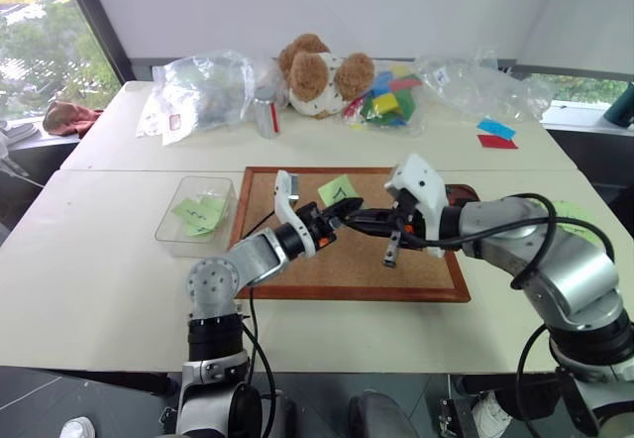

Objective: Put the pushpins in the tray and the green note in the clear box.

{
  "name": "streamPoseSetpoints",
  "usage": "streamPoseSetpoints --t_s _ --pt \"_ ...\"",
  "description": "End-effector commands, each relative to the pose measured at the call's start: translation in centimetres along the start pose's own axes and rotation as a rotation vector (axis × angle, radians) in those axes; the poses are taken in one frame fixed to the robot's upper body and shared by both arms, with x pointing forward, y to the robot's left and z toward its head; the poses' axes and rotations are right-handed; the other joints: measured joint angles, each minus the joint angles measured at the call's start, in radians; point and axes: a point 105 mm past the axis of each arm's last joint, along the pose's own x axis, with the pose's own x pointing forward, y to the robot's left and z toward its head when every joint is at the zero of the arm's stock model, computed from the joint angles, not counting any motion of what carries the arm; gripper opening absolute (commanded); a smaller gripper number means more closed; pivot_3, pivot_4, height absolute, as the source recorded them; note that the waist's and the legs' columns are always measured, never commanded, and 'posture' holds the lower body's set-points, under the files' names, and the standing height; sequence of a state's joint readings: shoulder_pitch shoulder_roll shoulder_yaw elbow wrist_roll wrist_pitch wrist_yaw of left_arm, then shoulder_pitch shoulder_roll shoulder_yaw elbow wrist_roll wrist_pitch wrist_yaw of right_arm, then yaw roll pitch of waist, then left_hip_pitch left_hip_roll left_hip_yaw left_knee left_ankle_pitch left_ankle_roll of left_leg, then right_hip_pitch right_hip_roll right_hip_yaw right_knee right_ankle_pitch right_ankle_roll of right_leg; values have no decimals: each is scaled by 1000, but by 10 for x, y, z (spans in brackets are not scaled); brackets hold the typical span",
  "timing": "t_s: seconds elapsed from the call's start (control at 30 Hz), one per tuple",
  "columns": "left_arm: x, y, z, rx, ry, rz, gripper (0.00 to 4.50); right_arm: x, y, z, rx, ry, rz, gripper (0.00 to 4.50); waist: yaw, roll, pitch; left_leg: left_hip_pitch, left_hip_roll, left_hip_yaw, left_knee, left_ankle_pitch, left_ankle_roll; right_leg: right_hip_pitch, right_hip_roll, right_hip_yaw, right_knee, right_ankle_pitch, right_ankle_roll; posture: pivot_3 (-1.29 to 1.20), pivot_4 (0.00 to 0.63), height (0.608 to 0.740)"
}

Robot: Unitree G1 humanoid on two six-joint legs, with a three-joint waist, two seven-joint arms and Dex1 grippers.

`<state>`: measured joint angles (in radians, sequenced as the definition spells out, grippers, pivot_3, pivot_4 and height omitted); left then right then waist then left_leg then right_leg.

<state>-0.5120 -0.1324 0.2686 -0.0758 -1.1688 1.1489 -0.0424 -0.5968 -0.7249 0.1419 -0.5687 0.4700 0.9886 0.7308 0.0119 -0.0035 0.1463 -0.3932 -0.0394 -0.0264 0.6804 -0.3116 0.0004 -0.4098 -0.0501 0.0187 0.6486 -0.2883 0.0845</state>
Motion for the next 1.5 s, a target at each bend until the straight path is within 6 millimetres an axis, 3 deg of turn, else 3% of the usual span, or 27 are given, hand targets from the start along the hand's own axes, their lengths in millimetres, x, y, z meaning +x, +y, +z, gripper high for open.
streamPoseSetpoints --t_s 0.03,0.33,0.5,0.73,0.87,0.97,1.23,1.47,1.5 --pt "-1 -4 -2 -4 10 -20 26 -9 -12 18 -33 -53 -65 0 0 0 0 0 0 0 0 0 0 0 0 0 0 0 0 0 150 740" --pt "-5 14 -3 34 11 37 26 -16 -18 28 -42 -65 -85 0 0 0 0 0 0 0 0 0 0 0 0 0 0 0 0 0 150 740" --pt "-7 15 3 23 -23 36 26 -31 -55 22 12 -54 -242 0 1 0 0 0 0 0 0 0 0 0 0 0 0 0 0 0 150 740" --pt "-9 9 5 9 -34 14 26 -63 -132 -38 222 31 -535 0 0 -1 0 0 0 0 0 0 0 0 0 0 0 0 0 0 150 740" --pt "-10 8 4 5 -31 5 26 -70 -153 -65 298 58 -594 0 0 -1 0 0 0 1 0 0 -1 0 0 0 0 0 0 0 150 740" --pt "-11 7 4 14 -29 2 26 -74 -167 -105 356 167 -668 0 -4 -1 0 0 0 1 0 1 -1 0 1 1 0 0 0 0 150 740" --pt "-12 5 3 30 -31 4 26 -77 -177 -154 441 248 -720 0 -2 0 1 0 0 1 0 1 -2 0 1 1 0 0 0 0 150 740" --pt "-14 5 1 38 -27 5 26 -79 -175 -171 476 267 -722 0 0 0 0 0 0 1 1 1 -2 1 1 1 0 0 0 0 150 740" --pt "-13 5 1 40 -25 5 4 -79 -175 -171 481 264 -719 282 0 0 0 0 0 1 1 1 -2 1 1 1 0 0 0 0 150 740"
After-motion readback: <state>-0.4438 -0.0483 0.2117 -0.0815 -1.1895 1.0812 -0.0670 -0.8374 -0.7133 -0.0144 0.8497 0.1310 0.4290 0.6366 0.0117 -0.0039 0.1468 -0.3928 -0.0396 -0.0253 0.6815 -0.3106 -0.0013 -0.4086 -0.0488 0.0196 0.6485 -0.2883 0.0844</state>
